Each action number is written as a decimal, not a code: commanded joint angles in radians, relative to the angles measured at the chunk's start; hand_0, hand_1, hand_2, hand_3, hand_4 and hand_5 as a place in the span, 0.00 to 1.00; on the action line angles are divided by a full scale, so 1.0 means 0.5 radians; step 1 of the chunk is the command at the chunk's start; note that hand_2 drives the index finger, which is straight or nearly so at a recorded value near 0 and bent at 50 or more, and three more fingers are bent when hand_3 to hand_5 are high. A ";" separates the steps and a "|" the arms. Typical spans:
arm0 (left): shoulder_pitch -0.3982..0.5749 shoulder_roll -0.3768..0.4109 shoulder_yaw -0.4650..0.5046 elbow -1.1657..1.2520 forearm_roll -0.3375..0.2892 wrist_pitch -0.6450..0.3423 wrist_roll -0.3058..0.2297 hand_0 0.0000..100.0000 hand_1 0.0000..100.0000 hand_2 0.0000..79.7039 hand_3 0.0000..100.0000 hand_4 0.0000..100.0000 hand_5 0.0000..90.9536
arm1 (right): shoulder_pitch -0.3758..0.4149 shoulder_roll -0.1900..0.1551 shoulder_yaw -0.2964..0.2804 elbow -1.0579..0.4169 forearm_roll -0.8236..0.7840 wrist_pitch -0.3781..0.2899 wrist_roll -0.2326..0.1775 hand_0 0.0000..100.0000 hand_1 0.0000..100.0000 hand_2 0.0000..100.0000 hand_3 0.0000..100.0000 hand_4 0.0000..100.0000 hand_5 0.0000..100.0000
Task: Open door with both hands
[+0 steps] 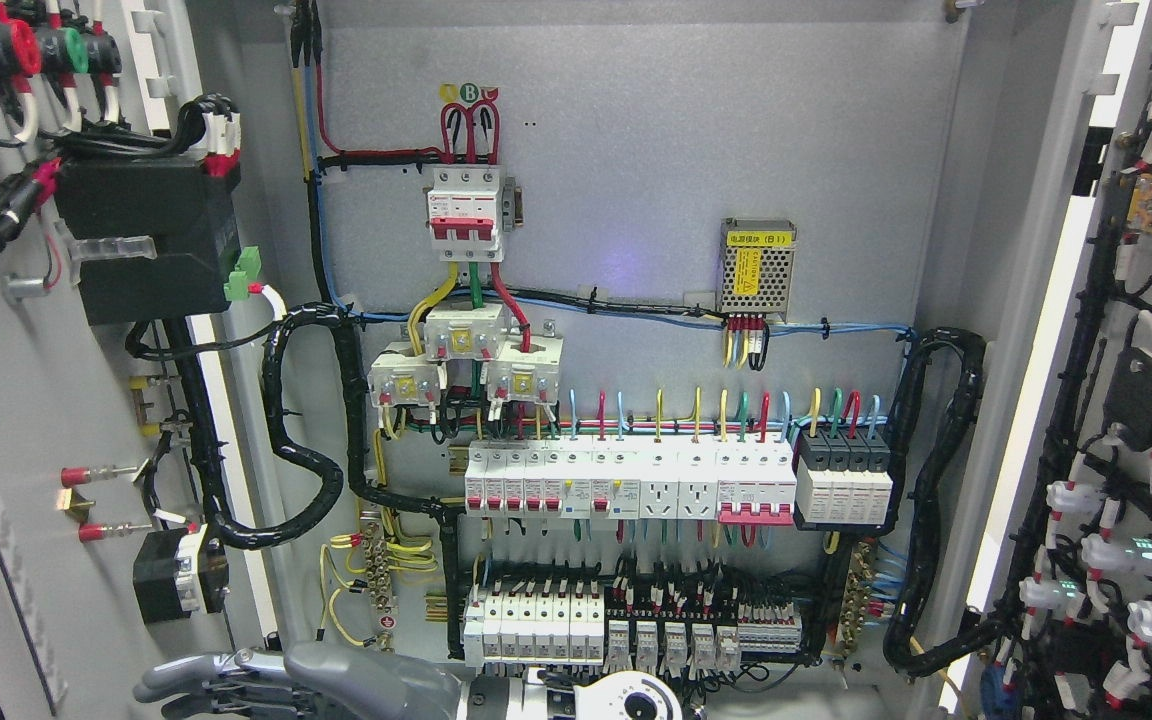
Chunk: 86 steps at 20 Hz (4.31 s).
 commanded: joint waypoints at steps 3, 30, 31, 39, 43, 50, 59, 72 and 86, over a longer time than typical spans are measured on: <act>0.000 0.000 0.000 0.046 0.000 -0.011 -0.006 0.12 0.39 0.00 0.00 0.00 0.00 | 0.057 -0.028 -0.189 -0.013 -0.005 -0.006 -0.003 0.05 0.00 0.00 0.00 0.00 0.00; 0.129 0.012 -0.172 -0.367 -0.113 -0.229 -0.193 0.12 0.39 0.00 0.00 0.00 0.00 | 0.573 -0.117 -0.374 -0.086 0.026 -0.199 -0.723 0.05 0.00 0.00 0.00 0.00 0.00; 0.168 0.018 -0.175 -0.432 -0.138 -0.232 -0.193 0.12 0.39 0.00 0.00 0.00 0.00 | 0.591 -0.120 -0.374 -0.102 0.026 -0.208 -0.757 0.05 0.00 0.00 0.00 0.00 0.00; 0.491 0.171 -0.548 -1.156 -0.083 -0.244 -0.193 0.12 0.39 0.00 0.00 0.00 0.00 | 0.806 -0.139 -0.377 -0.234 0.219 -0.404 -0.957 0.05 0.00 0.00 0.00 0.00 0.00; 0.512 0.276 -0.871 -1.355 0.168 -0.281 -0.099 0.12 0.39 0.00 0.00 0.00 0.00 | 0.913 -0.139 -0.380 -0.295 0.286 -0.411 -0.966 0.05 0.00 0.00 0.00 0.00 0.00; 0.604 0.316 -0.939 -1.656 0.178 -0.355 -0.052 0.12 0.39 0.00 0.00 0.00 0.00 | 1.066 -0.139 -0.410 -0.350 0.443 -0.441 -1.199 0.05 0.00 0.00 0.00 0.00 0.00; 0.773 0.288 -0.877 -1.938 -0.073 -0.536 -0.077 0.12 0.39 0.00 0.00 0.00 0.00 | 1.294 -0.154 -0.487 -0.519 0.440 -0.606 -1.288 0.05 0.00 0.00 0.00 0.00 0.00; 1.000 0.527 -1.052 -2.644 -0.055 -0.530 -0.064 0.12 0.39 0.00 0.00 0.00 0.00 | 1.533 -0.267 -0.555 -0.746 0.437 -0.978 -1.279 0.05 0.00 0.00 0.00 0.00 0.00; 1.009 0.617 -0.918 -3.310 -0.022 -0.536 -0.077 0.12 0.39 0.00 0.00 0.00 0.00 | 1.625 -0.366 -0.573 -0.952 0.434 -1.146 -1.276 0.05 0.00 0.00 0.00 0.00 0.00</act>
